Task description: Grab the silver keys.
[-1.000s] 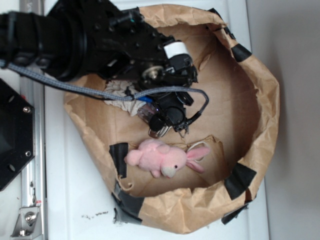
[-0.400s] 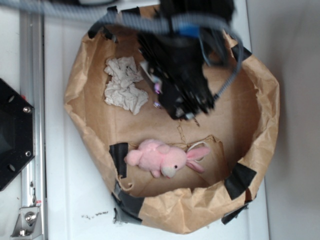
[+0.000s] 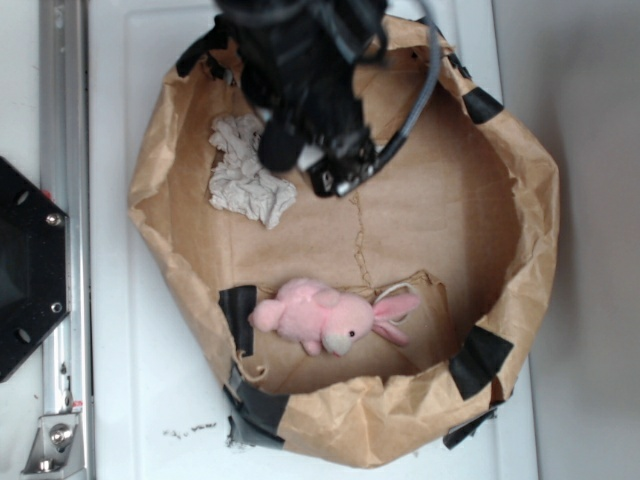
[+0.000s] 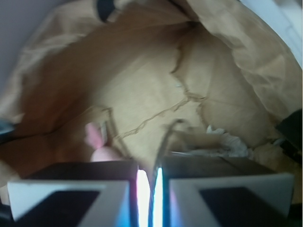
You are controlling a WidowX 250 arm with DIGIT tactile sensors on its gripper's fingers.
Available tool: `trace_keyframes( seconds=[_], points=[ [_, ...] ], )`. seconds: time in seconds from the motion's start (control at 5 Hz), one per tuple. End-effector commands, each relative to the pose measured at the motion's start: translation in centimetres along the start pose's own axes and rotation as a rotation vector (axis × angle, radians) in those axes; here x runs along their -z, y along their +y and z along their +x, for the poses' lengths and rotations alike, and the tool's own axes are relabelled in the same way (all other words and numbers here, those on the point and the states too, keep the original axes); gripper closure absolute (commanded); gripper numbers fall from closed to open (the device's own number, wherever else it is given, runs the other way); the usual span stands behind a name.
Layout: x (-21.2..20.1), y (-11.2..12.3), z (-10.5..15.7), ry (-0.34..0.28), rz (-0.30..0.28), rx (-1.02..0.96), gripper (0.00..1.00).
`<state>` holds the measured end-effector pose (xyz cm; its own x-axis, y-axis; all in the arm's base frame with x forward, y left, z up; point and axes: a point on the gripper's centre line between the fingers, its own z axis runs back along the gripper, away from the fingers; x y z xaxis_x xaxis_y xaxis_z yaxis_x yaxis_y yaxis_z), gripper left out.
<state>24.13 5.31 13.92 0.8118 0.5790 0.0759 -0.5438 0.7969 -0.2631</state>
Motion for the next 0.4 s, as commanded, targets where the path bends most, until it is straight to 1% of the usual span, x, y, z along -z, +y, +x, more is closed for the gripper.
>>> trace_keyframes(
  seconds=[0.0, 0.2],
  points=[
    [-0.46, 0.37, -0.42, -0.148, -0.003, 0.119, 1.0],
    [0.22, 0.02, -1.06, -0.232, 0.038, 0.147, 1.0]
  ],
)
